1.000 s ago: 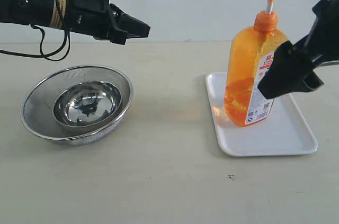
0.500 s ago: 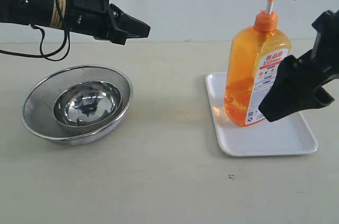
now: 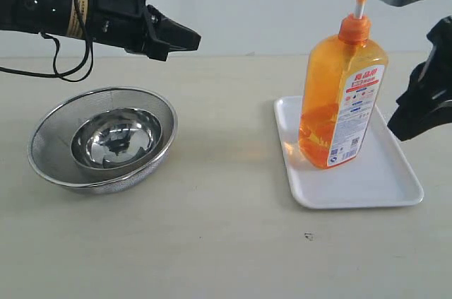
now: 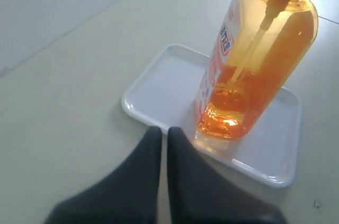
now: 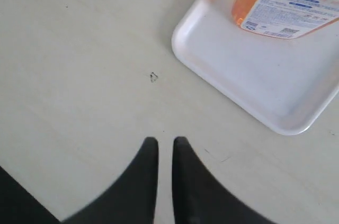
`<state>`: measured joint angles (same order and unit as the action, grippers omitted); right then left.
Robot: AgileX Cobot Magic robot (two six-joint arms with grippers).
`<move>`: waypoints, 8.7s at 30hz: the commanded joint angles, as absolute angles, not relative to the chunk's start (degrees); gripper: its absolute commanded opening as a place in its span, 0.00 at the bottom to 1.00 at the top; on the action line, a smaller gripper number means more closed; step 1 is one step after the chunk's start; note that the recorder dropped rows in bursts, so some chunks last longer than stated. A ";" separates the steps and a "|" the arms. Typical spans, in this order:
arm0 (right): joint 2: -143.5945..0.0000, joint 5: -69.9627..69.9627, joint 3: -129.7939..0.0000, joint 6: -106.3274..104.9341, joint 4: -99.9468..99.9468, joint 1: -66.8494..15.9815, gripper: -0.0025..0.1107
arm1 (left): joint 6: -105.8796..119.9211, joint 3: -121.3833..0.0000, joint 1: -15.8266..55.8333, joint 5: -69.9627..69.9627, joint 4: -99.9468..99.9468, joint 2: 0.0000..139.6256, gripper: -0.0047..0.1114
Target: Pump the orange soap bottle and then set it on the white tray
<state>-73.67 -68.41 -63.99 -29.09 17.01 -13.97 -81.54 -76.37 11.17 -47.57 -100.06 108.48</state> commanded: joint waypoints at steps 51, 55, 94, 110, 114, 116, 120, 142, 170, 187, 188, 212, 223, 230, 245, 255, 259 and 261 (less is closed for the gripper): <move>-76.02 24.69 -26.02 -11.45 3.46 -13.69 0.02 | -89.13 -111.75 21.82 -57.94 -96.95 138.27 0.08; -76.02 24.40 -26.02 -11.18 2.58 -13.69 0.02 | -89.15 -113.41 23.55 -56.75 -98.86 138.41 0.08; -82.73 16.61 -36.20 -11.31 -2.17 -13.69 0.02 | -91.76 -113.40 25.33 -64.92 -99.95 138.41 0.08; -82.73 16.34 -36.20 -12.74 -2.17 -13.69 0.02 | -91.76 -113.40 28.65 -66.01 -99.95 138.41 0.08; -82.73 16.37 -36.20 -13.00 -2.17 -13.69 0.02 | -91.76 -113.40 28.65 -66.01 -99.95 138.41 0.08; -82.73 16.37 -36.20 -13.00 -2.17 -13.69 0.02 | -91.76 -113.40 28.64 -66.01 -99.95 138.41 0.08; -82.73 16.37 -36.20 -13.00 -2.17 -13.69 0.02 | -91.76 -113.40 28.54 -66.01 -99.95 138.18 0.08; -72.65 10.99 -36.20 -15.76 -2.07 -10.29 0.02 | -93.49 -113.16 16.70 -69.96 -99.95 131.19 0.08; -45.64 16.53 -18.46 -1.91 -2.07 -13.30 0.02 | -85.72 -49.69 16.57 -28.32 -99.95 66.43 0.08; -37.31 16.84 -13.70 8.50 -2.07 -13.30 0.02 | -89.08 -28.04 16.57 -8.97 -99.16 44.50 0.08; -37.31 16.84 -13.70 8.50 -2.07 -13.30 0.02 | -89.08 -27.89 16.57 -9.05 -99.40 43.92 0.08; -29.04 17.15 -13.70 8.26 -2.07 -14.90 0.02 | -89.08 -27.89 16.57 -9.05 -99.40 42.43 0.08; -14.65 -2.08 -13.70 7.86 -2.07 -13.03 0.02 | -89.08 -27.89 16.57 -9.05 -99.40 42.43 0.08; -7.21 -6.12 -13.70 11.77 -1.85 -6.19 0.02 | -89.08 -27.89 16.57 -9.05 -99.40 42.43 0.08; 0.00 -13.00 -8.46 12.15 0.00 -2.27 0.02 | -89.08 -27.89 16.57 -9.05 -99.40 42.43 0.08; 0.00 -3.87 0.00 11.10 3.14 -2.27 0.02 | -89.08 -27.89 16.57 -9.05 -99.40 42.43 0.08; 0.00 -9.30 0.00 6.37 2.60 -2.27 0.02 | -89.08 -27.89 16.57 -9.05 -99.40 42.43 0.08; 0.00 -10.83 0.00 2.31 2.60 -2.27 0.02 | -89.08 -27.89 16.57 -9.05 -99.40 42.43 0.08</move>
<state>-0.33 -8.52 -0.33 7.00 3.15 -2.65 -88.55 -28.21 16.57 -9.71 -100.03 42.83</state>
